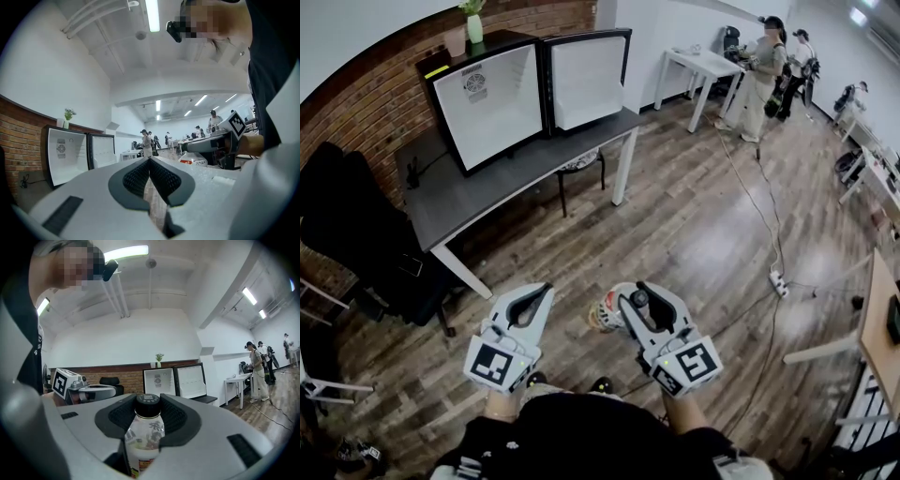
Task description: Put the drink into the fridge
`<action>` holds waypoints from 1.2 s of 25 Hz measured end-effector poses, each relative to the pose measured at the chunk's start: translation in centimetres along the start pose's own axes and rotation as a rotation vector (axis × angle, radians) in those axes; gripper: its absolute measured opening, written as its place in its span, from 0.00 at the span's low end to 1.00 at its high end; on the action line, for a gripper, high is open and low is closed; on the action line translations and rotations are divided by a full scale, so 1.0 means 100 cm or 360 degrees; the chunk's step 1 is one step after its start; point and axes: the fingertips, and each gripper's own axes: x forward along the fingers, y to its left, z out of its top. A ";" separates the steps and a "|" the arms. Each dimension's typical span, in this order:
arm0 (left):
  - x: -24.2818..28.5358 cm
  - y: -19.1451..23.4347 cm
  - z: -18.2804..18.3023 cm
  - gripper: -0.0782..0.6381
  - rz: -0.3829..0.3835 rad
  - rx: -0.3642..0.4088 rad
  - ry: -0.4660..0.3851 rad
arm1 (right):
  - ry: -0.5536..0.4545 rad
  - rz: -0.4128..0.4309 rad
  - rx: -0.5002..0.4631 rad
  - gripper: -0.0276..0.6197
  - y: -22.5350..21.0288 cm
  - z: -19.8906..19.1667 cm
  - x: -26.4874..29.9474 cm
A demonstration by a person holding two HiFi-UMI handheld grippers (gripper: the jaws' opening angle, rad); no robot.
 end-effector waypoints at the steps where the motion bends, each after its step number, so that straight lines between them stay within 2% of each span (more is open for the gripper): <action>1: 0.003 -0.004 0.001 0.11 -0.0002 0.0003 -0.0008 | -0.0001 -0.0006 0.0003 0.27 -0.005 0.000 -0.004; 11: 0.023 -0.029 0.011 0.11 -0.0024 0.0038 -0.0026 | -0.0031 -0.0064 0.0033 0.27 -0.037 0.001 -0.030; 14: 0.027 -0.030 0.014 0.11 -0.0020 0.0048 -0.0071 | -0.0030 -0.0058 0.0024 0.27 -0.040 0.000 -0.029; 17: 0.028 -0.031 0.008 0.11 -0.0012 0.0017 -0.0058 | -0.0009 -0.0062 0.0033 0.27 -0.043 -0.003 -0.030; 24: 0.050 0.006 0.003 0.11 -0.0020 -0.0024 -0.0077 | 0.0008 -0.0078 0.0030 0.27 -0.057 0.001 0.004; 27: 0.062 0.027 0.004 0.11 -0.0026 -0.0015 -0.0133 | 0.0015 -0.0089 0.0007 0.27 -0.064 0.002 0.025; 30: 0.075 0.046 -0.011 0.11 -0.0056 -0.0052 -0.0075 | 0.0045 -0.0126 -0.0016 0.27 -0.073 0.003 0.043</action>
